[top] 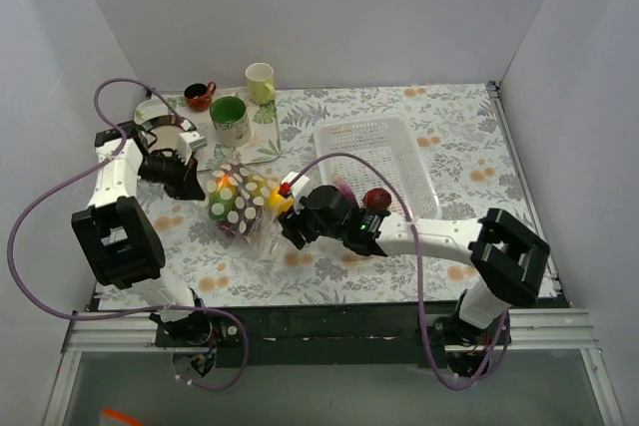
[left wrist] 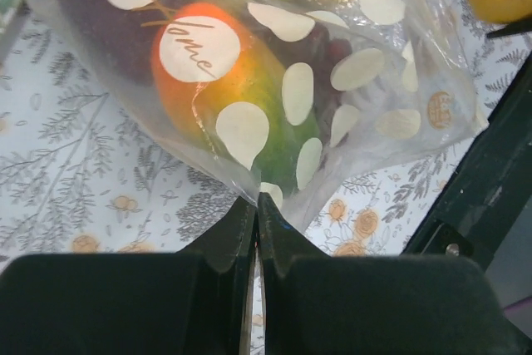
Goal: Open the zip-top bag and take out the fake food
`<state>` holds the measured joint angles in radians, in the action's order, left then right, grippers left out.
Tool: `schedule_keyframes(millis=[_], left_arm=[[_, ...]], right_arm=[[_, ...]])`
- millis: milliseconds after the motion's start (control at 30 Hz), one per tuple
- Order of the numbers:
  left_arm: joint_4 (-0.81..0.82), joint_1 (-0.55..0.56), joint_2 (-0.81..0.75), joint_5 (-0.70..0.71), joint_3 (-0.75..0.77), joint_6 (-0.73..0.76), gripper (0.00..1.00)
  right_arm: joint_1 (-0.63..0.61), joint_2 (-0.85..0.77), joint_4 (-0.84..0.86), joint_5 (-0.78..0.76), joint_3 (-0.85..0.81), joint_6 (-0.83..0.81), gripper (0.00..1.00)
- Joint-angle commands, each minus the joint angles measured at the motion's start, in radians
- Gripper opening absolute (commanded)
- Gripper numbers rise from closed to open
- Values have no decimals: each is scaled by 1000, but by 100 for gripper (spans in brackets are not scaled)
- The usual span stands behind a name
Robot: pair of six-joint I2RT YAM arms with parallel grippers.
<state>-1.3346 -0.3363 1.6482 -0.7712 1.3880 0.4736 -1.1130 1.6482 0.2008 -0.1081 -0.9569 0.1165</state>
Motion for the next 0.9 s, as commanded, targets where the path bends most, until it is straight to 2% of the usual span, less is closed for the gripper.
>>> schedule_keyframes(millis=[0,100,267,367,433,467,500,533,667,867], left_arm=[[-34,10,-31,10,-88,17,0],[2,10,-42,35,-124,17,0],[-51,14,-82,-2,-41,14,0],[-51,33,-123,-2,-14,10,0],[-51,33,-116,10,-17,11,0],[-51,34,-105,19,-35,11,0],[-51,33,-94,26,-49,16,0],[-48,33,-84,36,-67,34,0],[49,33,-64,53,-179,22,0],[190,34,-33,113,-260,-21,0]], right_arm=[[1,-163,-63,-145,3,-20,31],[50,-231,-75,-264,27,-32,25],[182,-280,-66,-367,75,0,15],[260,-237,-92,-389,69,17,15],[294,-202,-150,-378,27,15,41],[297,-173,-162,-377,14,11,58],[297,-159,-196,-377,-14,6,93],[298,-147,-199,-392,-32,8,98],[297,-117,-279,-435,-97,-29,98],[260,-205,-238,-406,-123,-95,98]])
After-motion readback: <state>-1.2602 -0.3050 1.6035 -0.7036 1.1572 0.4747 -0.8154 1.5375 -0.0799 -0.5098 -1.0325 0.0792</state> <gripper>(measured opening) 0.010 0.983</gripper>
